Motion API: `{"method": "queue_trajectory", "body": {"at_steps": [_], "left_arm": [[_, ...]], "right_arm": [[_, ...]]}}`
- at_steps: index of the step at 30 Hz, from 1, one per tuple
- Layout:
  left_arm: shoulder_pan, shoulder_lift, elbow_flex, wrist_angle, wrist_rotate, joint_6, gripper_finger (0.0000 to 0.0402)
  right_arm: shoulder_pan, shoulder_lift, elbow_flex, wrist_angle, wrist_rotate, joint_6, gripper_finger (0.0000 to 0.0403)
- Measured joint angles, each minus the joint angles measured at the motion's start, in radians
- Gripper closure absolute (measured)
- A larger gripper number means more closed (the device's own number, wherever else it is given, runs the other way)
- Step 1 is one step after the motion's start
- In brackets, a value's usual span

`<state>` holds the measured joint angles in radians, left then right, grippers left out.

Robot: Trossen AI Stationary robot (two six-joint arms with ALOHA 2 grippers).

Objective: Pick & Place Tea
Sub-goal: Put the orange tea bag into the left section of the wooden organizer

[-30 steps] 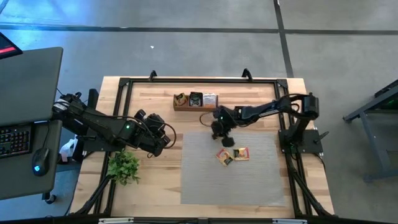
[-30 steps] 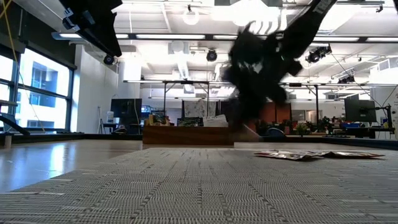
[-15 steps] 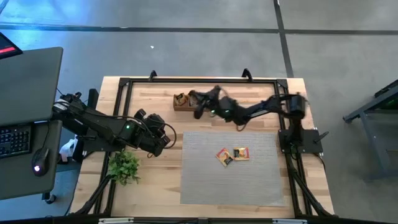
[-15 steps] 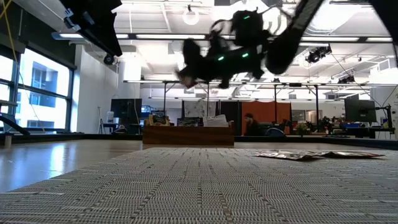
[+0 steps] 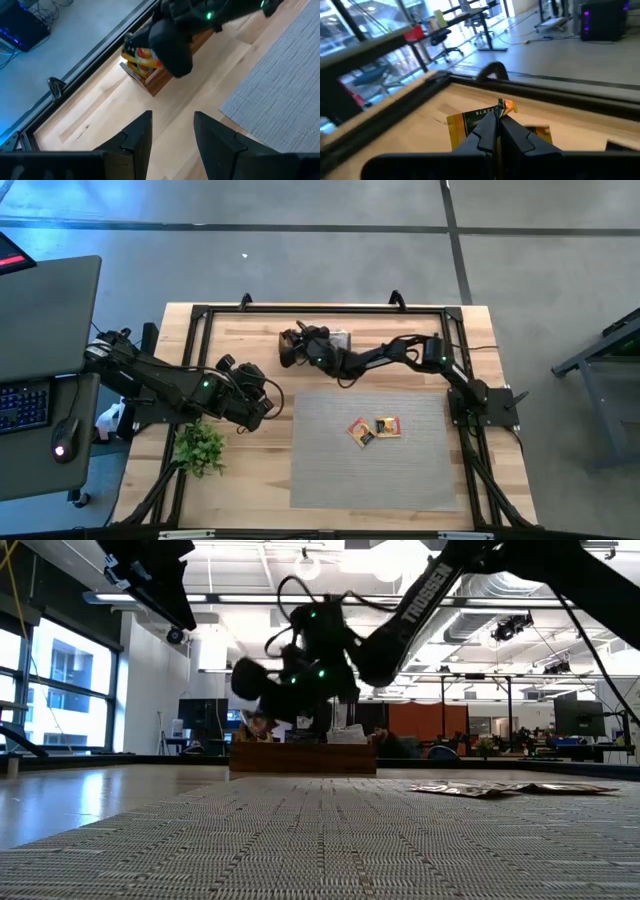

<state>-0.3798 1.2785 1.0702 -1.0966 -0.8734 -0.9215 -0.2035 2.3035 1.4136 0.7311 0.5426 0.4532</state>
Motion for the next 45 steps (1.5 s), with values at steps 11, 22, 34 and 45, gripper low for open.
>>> {"method": "queue_trajectory", "body": {"at_steps": [11, 22, 34, 45], "left_arm": [[0.0, 0.0, 0.0, -0.002, 0.0, 0.0, 0.026], [0.0, 0.0, 0.0, 0.002, 0.0, 0.0, 0.026], [0.0, 0.0, 0.0, 0.007, 0.0, 0.0, 0.026], [0.0, 0.0, 0.0, 0.007, 0.001, 0.0, 0.026]], "right_arm": [[-0.012, 0.047, 0.033, 0.037, 0.073, -0.02, 0.0392], [-0.013, 0.047, 0.033, 0.03, 0.045, -0.01, 0.0377], [-0.013, 0.047, 0.033, 0.011, 0.088, 0.103, 0.0275], [0.001, 0.046, 0.032, 0.191, -0.072, 0.082, 0.0276]]}}
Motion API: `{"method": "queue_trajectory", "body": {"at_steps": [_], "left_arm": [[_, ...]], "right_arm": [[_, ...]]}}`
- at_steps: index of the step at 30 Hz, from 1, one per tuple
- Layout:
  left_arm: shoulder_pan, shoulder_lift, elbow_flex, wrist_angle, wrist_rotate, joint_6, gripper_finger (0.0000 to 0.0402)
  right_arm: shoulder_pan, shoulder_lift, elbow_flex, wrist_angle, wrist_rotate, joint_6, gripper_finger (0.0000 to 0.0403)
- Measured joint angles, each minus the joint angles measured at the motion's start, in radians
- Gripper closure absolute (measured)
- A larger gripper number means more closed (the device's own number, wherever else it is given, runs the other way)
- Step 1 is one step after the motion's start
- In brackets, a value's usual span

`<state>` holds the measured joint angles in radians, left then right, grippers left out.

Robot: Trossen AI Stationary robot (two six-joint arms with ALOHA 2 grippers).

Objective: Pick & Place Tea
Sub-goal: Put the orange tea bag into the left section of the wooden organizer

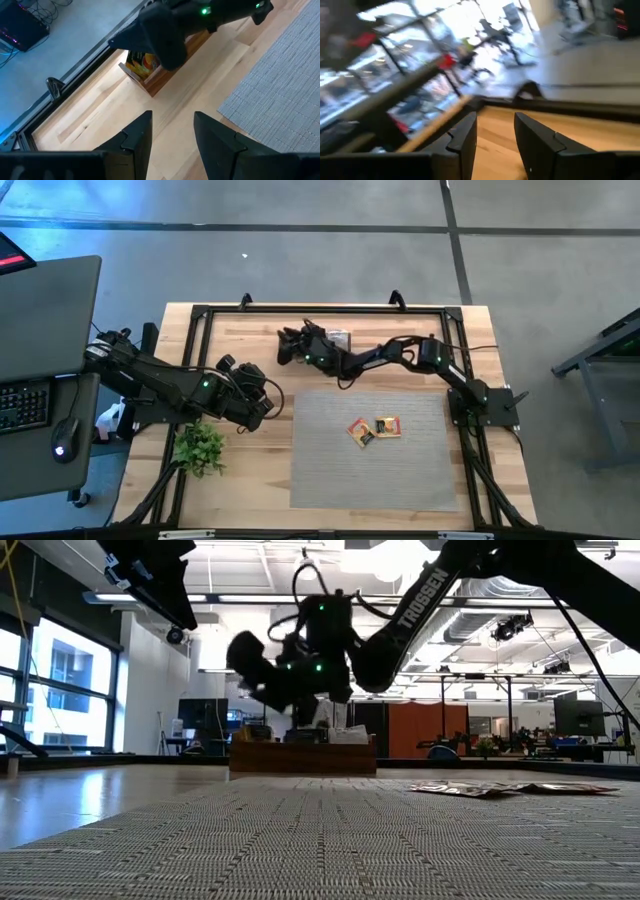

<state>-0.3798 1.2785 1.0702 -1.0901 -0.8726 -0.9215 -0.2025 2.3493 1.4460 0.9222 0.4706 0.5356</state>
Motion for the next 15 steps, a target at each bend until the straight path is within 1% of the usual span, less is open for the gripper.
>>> {"method": "queue_trajectory", "body": {"at_steps": [2, 4, 6, 8, 9, 11, 13, 15], "left_arm": [[0.0, 0.0, 0.0, 0.0, 0.0, 0.0, 0.026], [0.0, 0.0, 0.0, -0.002, 0.001, 0.0, 0.026], [0.0, 0.0, 0.0, -0.006, 0.002, 0.0, 0.026], [0.0, 0.0, 0.0, -0.012, 0.002, 0.0, 0.026], [0.0, 0.0, 0.0, -0.015, 0.002, 0.0, 0.026], [0.0, 0.0, 0.0, -0.018, 0.002, 0.0, 0.026], [0.0, 0.0, 0.0, -0.022, 0.002, 0.0, 0.026], [0.0, 0.0, 0.0, -0.026, 0.005, 0.0, 0.026]], "right_arm": [[0.009, -0.003, 0.0, 0.055, -0.034, -0.067, 0.0279], [0.02, -0.02, 0.0, 0.07, -0.054, -0.145, 0.0283], [0.038, -0.053, -0.002, 0.053, -0.085, -0.246, 0.0286], [0.062, -0.102, -0.008, -0.01, -0.126, -0.355, 0.0289], [0.078, -0.132, -0.011, -0.06, -0.14, -0.408, 0.0291], [0.118, -0.203, -0.015, -0.216, -0.156, -0.525, 0.0296], [0.165, -0.292, -0.015, -0.445, -0.148, -0.614, 0.0302], [0.215, -0.386, -0.014, -0.713, -0.125, -0.654, 0.031]]}}
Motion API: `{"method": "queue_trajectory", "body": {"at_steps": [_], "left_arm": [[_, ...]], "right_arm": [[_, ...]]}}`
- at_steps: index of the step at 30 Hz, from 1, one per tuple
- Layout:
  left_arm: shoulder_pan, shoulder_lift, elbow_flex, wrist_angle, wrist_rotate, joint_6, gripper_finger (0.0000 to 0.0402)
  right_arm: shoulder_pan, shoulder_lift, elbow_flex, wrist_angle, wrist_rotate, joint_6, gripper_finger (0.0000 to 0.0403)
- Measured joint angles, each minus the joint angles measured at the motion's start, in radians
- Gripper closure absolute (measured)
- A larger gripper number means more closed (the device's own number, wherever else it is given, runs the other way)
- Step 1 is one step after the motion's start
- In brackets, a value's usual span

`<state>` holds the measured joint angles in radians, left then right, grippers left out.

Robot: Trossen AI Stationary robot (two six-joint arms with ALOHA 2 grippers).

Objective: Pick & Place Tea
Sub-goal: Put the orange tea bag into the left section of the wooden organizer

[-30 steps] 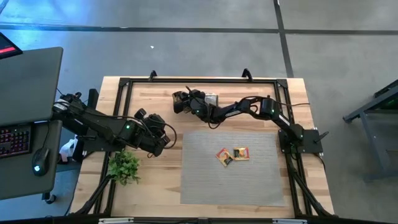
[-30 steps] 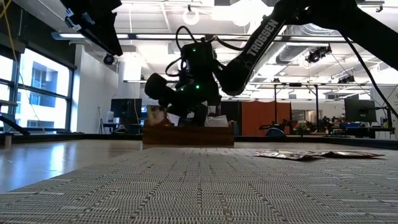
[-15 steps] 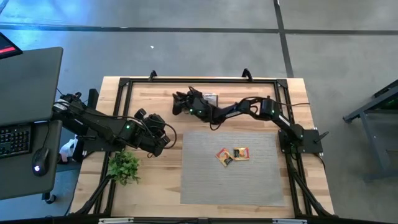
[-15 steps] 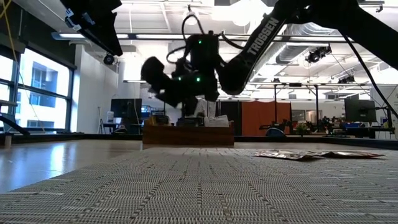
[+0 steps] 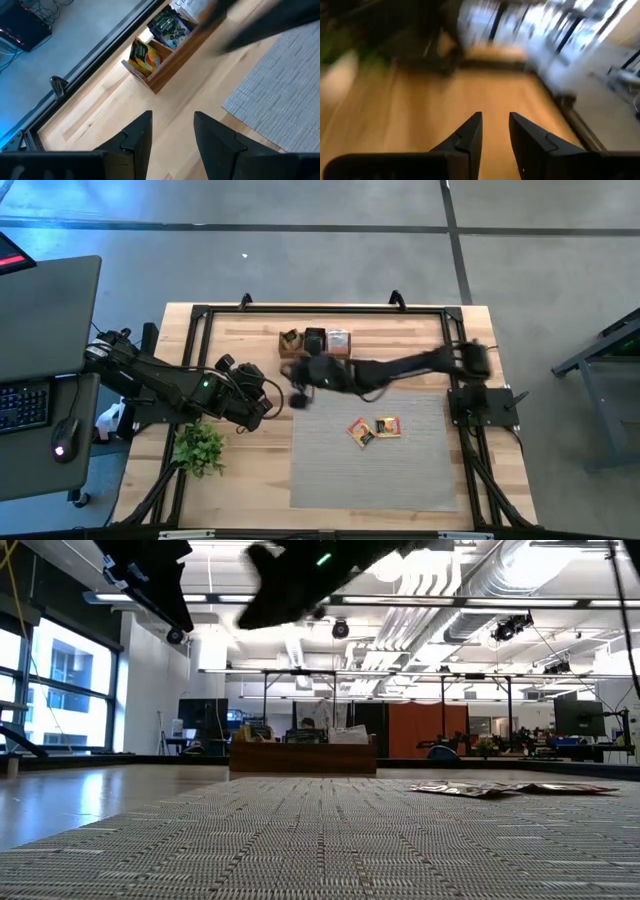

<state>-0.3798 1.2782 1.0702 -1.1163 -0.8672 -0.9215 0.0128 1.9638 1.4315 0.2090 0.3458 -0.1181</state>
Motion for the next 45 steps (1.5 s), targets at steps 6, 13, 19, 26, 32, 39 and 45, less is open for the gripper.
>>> {"method": "queue_trajectory", "body": {"at_steps": [6, 13, 19, 26, 32, 39, 45], "left_arm": [[0.0, 0.0, 0.0, 0.002, 0.01, 0.0, 0.026], [0.0, 0.0, 0.0, 0.036, 0.012, 0.0, 0.026], [0.0, 0.0, 0.0, 0.08, 0.023, 0.0, 0.026], [0.0, 0.0, 0.0, 0.079, 0.032, 0.0, 0.026], [0.0, 0.0, 0.0, 0.076, 0.032, 0.0, 0.026], [0.0, 0.0, 0.0, 0.075, 0.039, 0.0, 0.026], [0.0, 0.0, 0.0, 0.075, 0.039, 0.0, 0.026]], "right_arm": [[0.156, -0.236, 0.0, -0.719, -0.026, 0.075, 0.0328], [0.273, -0.318, 0.0, -1.118, -0.118, 0.271, 0.0303], [0.298, -0.308, -0.107, -1.185, -0.169, 0.358, 0.0254], [0.307, -0.307, -0.334, -0.958, -0.226, 0.515, 0.0234], [0.352, -0.307, -0.509, -0.67, -0.194, 0.243, 0.0242], [0.361, -0.307, -0.627, -0.53, -0.221, 0.164, 0.0238], [0.345, -0.315, -0.723, -0.433, -0.224, 0.162, 0.0238]]}}
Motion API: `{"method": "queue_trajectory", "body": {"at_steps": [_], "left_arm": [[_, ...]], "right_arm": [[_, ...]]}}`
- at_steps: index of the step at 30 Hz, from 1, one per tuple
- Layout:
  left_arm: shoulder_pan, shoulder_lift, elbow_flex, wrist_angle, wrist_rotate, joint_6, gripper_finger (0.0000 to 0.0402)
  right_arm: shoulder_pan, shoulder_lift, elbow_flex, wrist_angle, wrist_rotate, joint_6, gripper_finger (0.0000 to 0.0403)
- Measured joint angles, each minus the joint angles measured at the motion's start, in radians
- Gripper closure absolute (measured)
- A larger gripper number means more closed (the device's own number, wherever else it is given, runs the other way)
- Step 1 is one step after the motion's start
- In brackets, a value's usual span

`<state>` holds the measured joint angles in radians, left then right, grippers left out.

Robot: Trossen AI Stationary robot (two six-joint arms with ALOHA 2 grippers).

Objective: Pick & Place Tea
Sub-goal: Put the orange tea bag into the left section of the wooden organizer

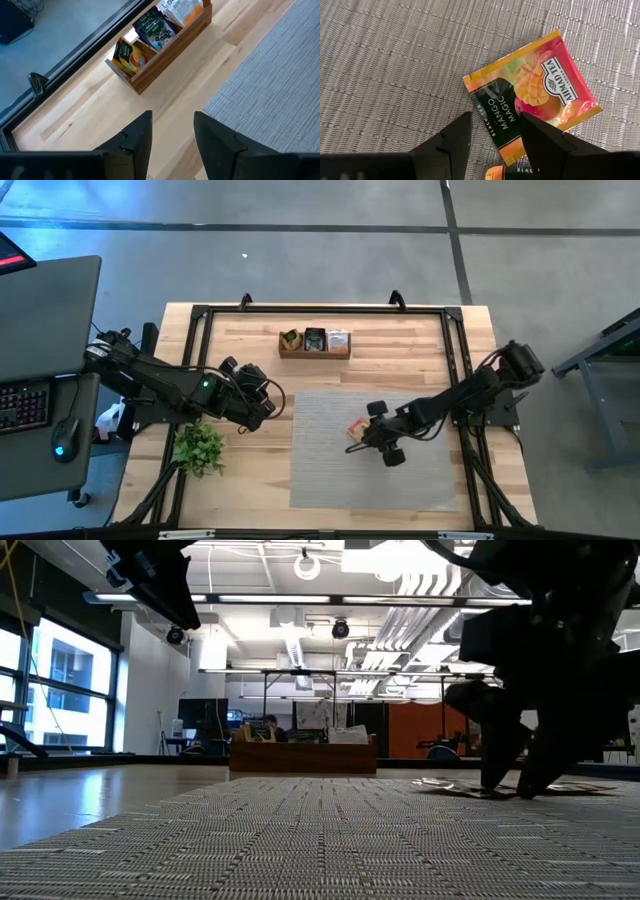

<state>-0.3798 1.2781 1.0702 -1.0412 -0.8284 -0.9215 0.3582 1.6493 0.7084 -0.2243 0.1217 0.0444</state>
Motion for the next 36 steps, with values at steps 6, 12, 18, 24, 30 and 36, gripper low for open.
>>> {"method": "queue_trajectory", "body": {"at_steps": [6, 12, 18, 24, 30, 36], "left_arm": [[0.0, 0.0, 0.0, 0.003, 0.0, 0.0, 0.026], [0.0, 0.0, 0.0, 0.007, 0.0, -0.022, 0.026], [0.0, 0.0, 0.0, 0.007, 0.0, -0.026, 0.026], [0.0, 0.0, 0.0, 0.01, 0.001, -0.026, 0.026], [0.0, 0.0, 0.0, 0.029, 0.002, -0.02, 0.026], [0.0, 0.0, 0.0, 0.101, 0.082, 0.039, 0.026]], "right_arm": [[-0.024, -0.007, -0.073, 0.083, -0.032, -0.053, 0.0267], [-0.03, -0.005, -0.086, 0.125, -0.053, -0.107, 0.0354], [-0.03, -0.001, -0.09, 0.159, -0.049, -0.11, 0.0391], [-0.032, -0.047, -0.098, 0.193, -0.069, -0.09, 0.0399], [-0.032, -0.173, -0.097, 0.308, -0.047, -0.097, 0.04], [-0.031, -0.216, -0.099, 0.442, -0.04, -0.336, 0.0401]]}}
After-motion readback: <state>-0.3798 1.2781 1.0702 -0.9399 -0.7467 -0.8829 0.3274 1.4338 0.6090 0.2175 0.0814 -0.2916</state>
